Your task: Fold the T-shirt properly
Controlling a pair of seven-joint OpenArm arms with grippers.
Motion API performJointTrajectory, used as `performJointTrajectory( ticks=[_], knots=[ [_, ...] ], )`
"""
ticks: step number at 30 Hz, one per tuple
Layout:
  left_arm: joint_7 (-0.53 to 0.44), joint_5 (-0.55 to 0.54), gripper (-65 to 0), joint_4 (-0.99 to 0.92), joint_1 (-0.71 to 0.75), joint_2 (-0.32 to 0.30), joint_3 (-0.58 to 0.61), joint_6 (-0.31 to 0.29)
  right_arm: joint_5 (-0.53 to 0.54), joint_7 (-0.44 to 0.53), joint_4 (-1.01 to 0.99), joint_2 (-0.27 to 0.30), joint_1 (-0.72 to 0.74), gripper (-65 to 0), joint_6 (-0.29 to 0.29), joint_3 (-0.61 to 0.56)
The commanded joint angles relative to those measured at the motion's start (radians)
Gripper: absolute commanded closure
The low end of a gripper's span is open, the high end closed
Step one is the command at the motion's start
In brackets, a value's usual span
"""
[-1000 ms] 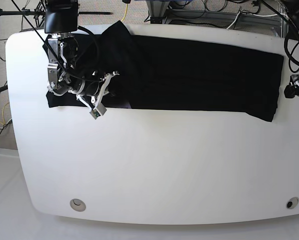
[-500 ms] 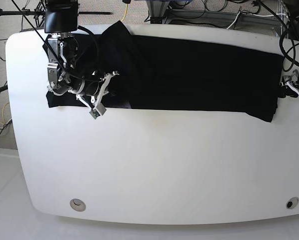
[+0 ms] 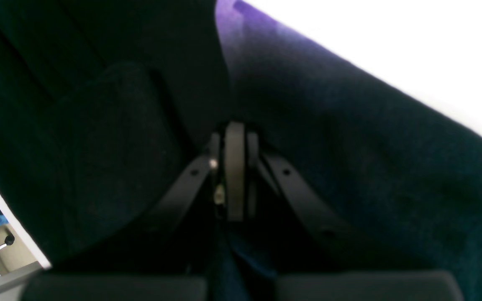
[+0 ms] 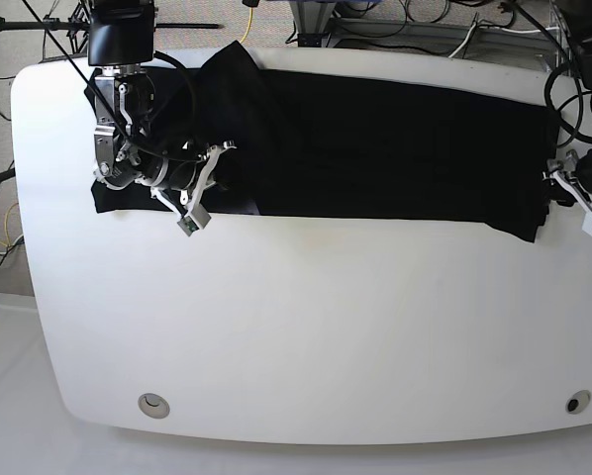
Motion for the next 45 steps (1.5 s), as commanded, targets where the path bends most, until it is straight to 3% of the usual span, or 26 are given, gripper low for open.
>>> performJointTrajectory(
  ticks=[1, 14, 16, 18, 26, 28, 36, 40, 45],
  knots=[
    [0.021, 0.01, -34.2, 0.001, -0.02, -0.002, 0.009, -0.004, -0.018, -0.012, 0.009, 0.007, 0.005, 0.0, -0.002, 0.001],
    [0.01, -0.004, -30.8, 0.015, 0.002, 0.013, 0.032, -0.004, -0.013, -0.015, 0.008, 0.008, 0.005, 0.0, -0.001, -0.002],
    [0.009, -0.005, -28.6, 0.018, 0.003, 0.014, 0.04, -0.004, -0.015, -0.016, 0.009, 0.008, 0.005, 0.0, -0.001, -0.002],
    [0.0, -0.005, -22.0, 0.035, 0.015, 0.018, 0.05, -0.004, -0.013, -0.011, 0.011, 0.007, 0.004, 0.0, 0.0, -0.002],
    [-0.009, -0.009, -11.3, 0.057, 0.022, 0.019, 0.05, -0.004, -0.013, -0.013, 0.01, 0.007, 0.002, 0.0, 0.0, -0.002],
    [-0.005, -0.026, -11.0, 0.074, 0.018, -0.005, 0.033, -0.004, -0.016, -0.02, 0.013, 0.005, 0.005, 0.0, 0.005, -0.003],
    [0.004, -0.038, -27.0, 0.115, 0.022, -0.031, 0.027, -0.004, -0.016, -0.023, 0.014, 0.006, 0.008, 0.0, 0.008, -0.005],
    [0.01, -0.041, -26.5, 0.12, 0.021, -0.02, 0.039, -0.004, -0.019, -0.02, 0.013, 0.008, 0.009, 0.0, 0.001, -0.003],
    [0.012, -0.039, -14.4, 0.14, 0.022, -0.013, 0.037, -0.004, -0.019, -0.021, 0.014, 0.007, 0.007, 0.0, 0.0, -0.003]
  ],
)
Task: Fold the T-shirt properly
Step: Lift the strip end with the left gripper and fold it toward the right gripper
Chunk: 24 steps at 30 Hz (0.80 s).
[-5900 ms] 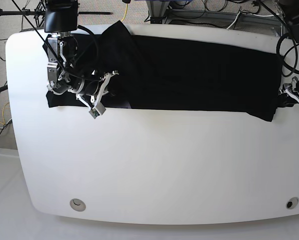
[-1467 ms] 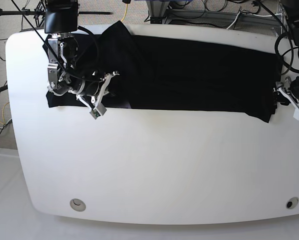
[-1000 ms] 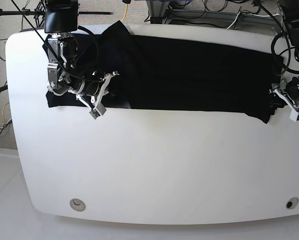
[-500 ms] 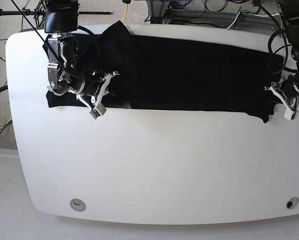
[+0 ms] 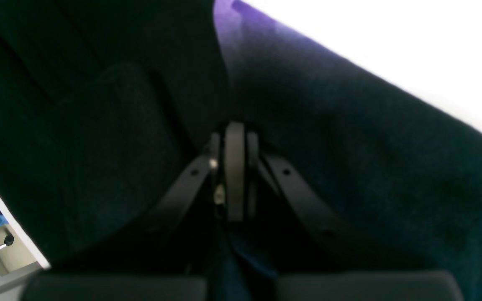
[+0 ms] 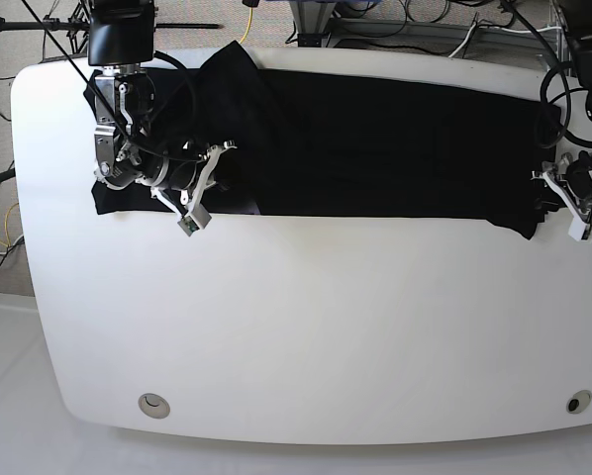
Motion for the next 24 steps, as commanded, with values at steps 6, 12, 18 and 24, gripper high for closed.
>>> performJointTrajectory(
  ticks=[6, 12, 18, 24],
  knots=[
    [-0.029, -0.01, -0.8, 0.023, -0.008, 0.012, -0.01, -0.005, -0.026, -0.021, 0.008, 0.007, 0.006, 0.0, -0.005, -0.001],
    [-0.034, -0.013, -0.6, 0.066, 0.005, 0.043, -0.011, -0.005, -0.028, -0.023, 0.009, 0.007, 0.007, 0.0, -0.007, 0.0],
    [-0.031, -0.027, 0.0, 0.236, 0.072, 0.073, -0.009, -0.005, -0.029, -0.033, 0.005, 0.005, 0.009, 0.0, -0.012, -0.003],
    [-0.033, -0.063, 0.0, 0.346, 0.119, 0.049, -0.013, -0.005, -0.027, -0.032, 0.007, 0.002, 0.009, 0.0, -0.008, -0.002]
  ],
)
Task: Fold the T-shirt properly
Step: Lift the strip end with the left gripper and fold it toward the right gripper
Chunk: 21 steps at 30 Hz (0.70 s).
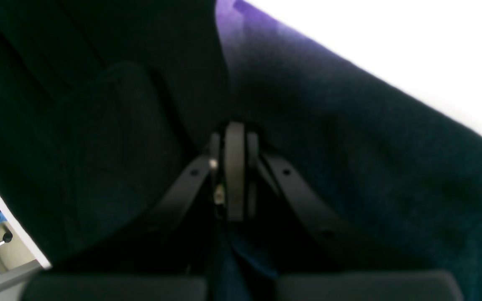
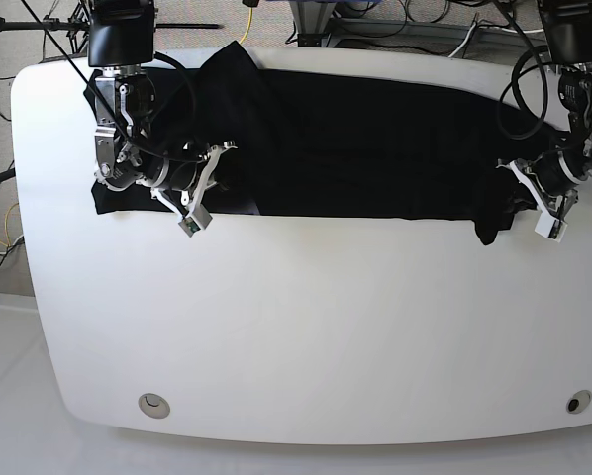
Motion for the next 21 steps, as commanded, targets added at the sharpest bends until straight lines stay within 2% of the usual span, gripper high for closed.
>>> performJointTrajectory(
  ticks=[1, 9, 11, 21],
  knots=[
    [-0.028, -0.05, 0.0, 0.033, 0.0, -0.062, -0.018, -0.004, -0.019, -0.022, 0.01, -0.001, 0.005, 0.0, 0.003, 0.0],
    [-0.04, -0.084, 0.0, 0.028, 0.014, -0.111, -0.056, -0.004, -0.02, -0.026, 0.009, -0.001, 0.003, 0.0, 0.005, -0.001],
    [-0.018, -0.131, 0.0, 0.086, 0.036, -0.122, -0.079, -0.004, -0.016, -0.022, 0.009, 0.002, 0.004, 0.0, 0.003, 0.002],
    [0.058, -0.142, -0.2, 0.256, 0.095, -0.11, -0.079, -0.004, -0.018, -0.023, 0.007, -0.001, 0.004, 0.0, 0.004, 0.001]
  ],
)
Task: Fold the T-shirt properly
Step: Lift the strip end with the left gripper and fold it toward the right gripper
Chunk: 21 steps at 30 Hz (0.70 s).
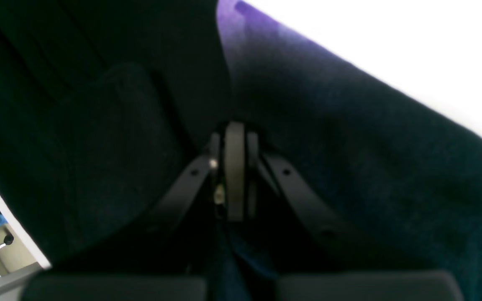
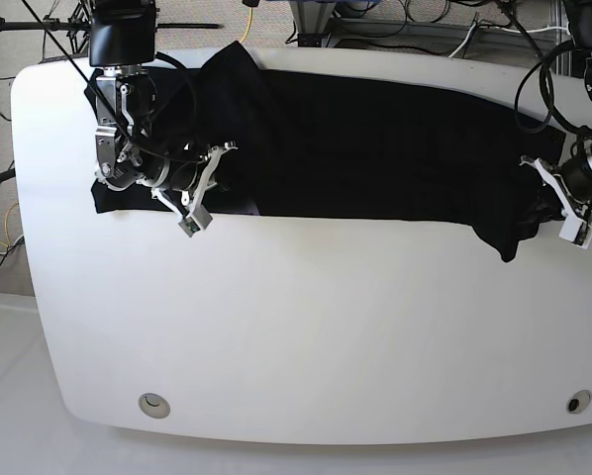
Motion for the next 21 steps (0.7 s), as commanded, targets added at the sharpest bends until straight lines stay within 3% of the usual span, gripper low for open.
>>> performJointTrajectory(
  ticks=[1, 10, 12, 16, 21],
  knots=[
    [0.005, 0.006, -0.2, 0.078, 0.003, -0.011, 0.003, -0.004, -0.018, -0.019, 0.007, 0.006, 0.006, 0.0, 0.0, -0.001],
    [0.049, 0.032, -0.6, 0.22, 0.034, 0.068, 0.025, -0.004, -0.019, -0.017, 0.005, 0.006, 0.009, 0.0, -0.001, 0.001],
    [0.056, 0.025, -0.8, 0.233, 0.042, 0.132, 0.023, -0.004, -0.02, -0.018, 0.008, 0.007, 0.007, 0.0, -0.003, 0.004],
    [0.058, 0.023, -0.9, 0.242, 0.045, 0.177, 0.044, -0.004, -0.02, -0.019, 0.007, 0.008, 0.008, 0.0, -0.003, 0.005],
    [0.046, 0.019, -0.6, 0.255, 0.06, 0.202, 0.089, -0.004, -0.018, -0.02, 0.009, 0.008, 0.008, 0.0, -0.004, 0.003]
  ],
)
